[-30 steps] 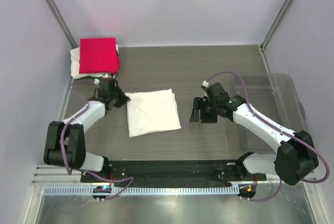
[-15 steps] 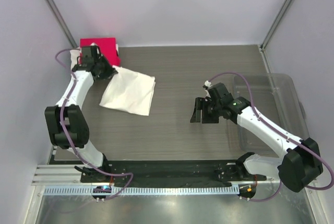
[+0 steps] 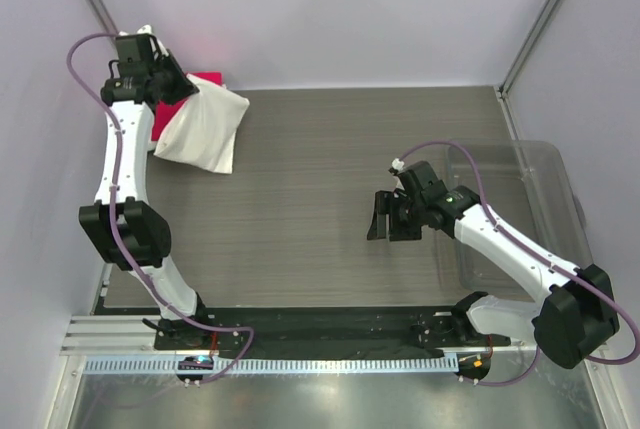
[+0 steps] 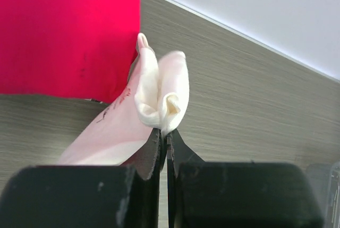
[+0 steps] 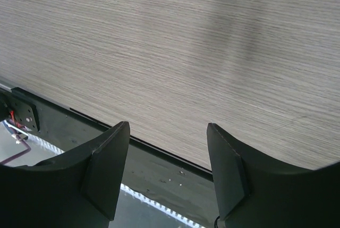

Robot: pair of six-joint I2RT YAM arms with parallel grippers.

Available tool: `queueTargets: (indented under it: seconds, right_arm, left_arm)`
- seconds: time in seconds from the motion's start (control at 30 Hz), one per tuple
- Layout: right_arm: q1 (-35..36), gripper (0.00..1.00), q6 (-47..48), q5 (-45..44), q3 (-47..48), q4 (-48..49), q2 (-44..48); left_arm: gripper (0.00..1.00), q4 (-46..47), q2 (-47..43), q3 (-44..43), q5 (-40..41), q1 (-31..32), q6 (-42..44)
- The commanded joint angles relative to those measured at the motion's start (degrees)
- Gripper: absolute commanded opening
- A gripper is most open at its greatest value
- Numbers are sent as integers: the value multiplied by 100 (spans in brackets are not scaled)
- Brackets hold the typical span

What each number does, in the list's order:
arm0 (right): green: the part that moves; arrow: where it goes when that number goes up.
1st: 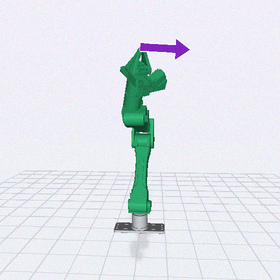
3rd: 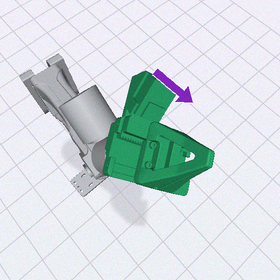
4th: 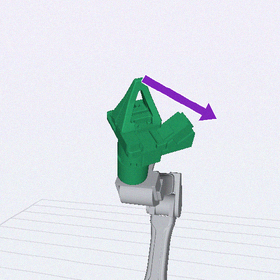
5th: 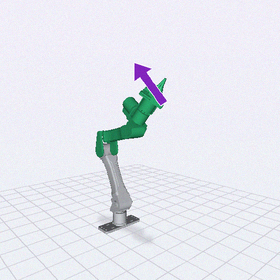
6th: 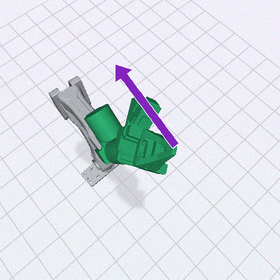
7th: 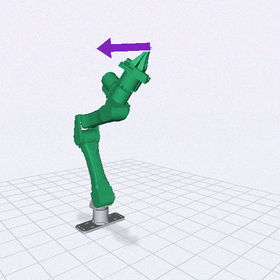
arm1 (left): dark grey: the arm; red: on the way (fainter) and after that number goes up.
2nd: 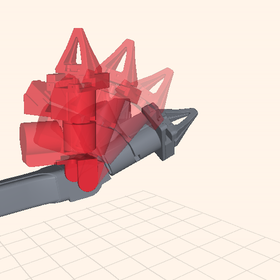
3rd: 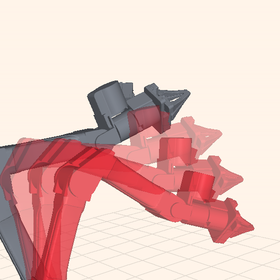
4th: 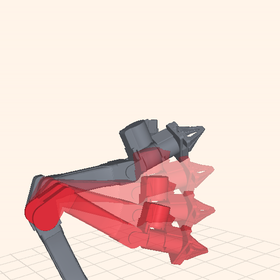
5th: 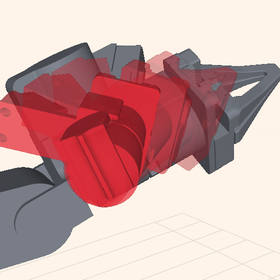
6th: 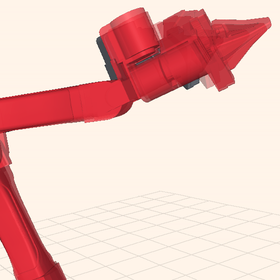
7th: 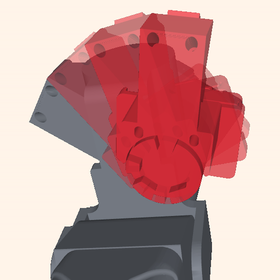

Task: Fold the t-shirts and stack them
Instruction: Neatly place the folded tshirt to the corner

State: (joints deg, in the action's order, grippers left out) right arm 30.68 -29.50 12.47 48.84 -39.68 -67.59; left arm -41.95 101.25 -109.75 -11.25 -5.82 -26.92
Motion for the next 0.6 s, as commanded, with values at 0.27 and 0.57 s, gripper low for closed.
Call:
queueTargets:
  seconds: [0.27,0.57]
  right_arm:
    - [26,66,172,71,-6,-92,-17]
    - [35,66,155,98,-59,-84,36]
  left_arm:
    - [0,-269,17,-1179,-352,-156,152]
    - [0,-375,228,-2049,-387,-279,90]
